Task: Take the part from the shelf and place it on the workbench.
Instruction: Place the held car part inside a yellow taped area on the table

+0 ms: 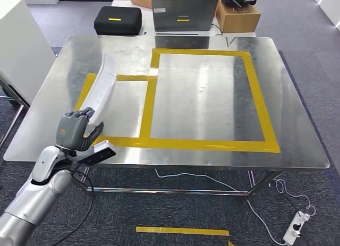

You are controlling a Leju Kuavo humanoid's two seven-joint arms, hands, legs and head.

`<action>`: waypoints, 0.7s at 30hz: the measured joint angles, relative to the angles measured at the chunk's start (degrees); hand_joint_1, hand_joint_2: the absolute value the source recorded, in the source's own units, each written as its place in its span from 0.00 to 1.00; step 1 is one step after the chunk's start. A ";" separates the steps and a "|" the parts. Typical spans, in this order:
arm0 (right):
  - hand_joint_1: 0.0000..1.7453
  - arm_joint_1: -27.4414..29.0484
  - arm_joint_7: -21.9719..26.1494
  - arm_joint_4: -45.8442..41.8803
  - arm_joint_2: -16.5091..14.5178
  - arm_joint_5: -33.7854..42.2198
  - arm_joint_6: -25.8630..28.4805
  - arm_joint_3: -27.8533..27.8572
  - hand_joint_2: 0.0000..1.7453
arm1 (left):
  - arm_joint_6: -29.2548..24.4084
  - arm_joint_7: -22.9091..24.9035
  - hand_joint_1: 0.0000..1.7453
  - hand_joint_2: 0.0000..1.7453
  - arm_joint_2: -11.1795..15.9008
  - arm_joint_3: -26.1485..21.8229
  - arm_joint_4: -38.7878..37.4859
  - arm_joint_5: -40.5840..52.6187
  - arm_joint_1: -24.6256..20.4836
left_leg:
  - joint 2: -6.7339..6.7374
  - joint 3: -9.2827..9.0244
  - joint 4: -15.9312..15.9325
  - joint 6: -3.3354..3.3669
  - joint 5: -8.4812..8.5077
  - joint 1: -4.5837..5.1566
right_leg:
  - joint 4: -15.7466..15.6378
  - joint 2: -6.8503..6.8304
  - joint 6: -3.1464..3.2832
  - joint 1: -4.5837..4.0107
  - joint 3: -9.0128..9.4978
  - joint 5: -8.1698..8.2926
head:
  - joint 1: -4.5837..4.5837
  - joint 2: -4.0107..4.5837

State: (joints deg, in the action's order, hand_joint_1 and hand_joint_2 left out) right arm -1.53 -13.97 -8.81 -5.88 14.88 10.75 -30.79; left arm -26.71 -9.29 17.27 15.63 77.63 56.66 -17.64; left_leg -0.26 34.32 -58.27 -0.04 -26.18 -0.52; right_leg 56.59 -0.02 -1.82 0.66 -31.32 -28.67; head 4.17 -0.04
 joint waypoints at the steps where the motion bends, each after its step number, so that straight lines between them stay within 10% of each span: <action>1: 0.00 -0.04 -0.07 0.00 0.00 -0.03 0.00 -0.08 0.00 | 0.09 0.14 1.00 1.00 -0.11 0.25 -0.70 0.19 -0.39 | 0.01 0.00 0.00 0.00 0.00 -0.03 | 0.01 0.01 0.00 -0.02 0.00 0.00 | 0.01 0.00; 21: 0.00 -0.25 -0.44 0.00 0.04 -0.52 -0.04 -0.40 0.00 | 1.18 3.29 1.00 1.00 -2.38 3.51 -11.90 3.16 -6.10 | 0.03 -0.01 0.03 -0.01 0.01 -0.06 | 0.03 0.04 0.02 -0.08 -0.01 -0.02 | 0.00 0.00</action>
State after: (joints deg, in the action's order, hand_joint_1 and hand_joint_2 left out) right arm -1.78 -14.40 -8.81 -5.84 14.36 10.71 -31.18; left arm -25.53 -6.00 14.89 19.15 65.73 59.82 -23.74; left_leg -0.23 34.31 -58.24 -0.05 -26.18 -0.57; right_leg 56.62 0.02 -1.80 0.59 -31.33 -28.69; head 4.17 -0.04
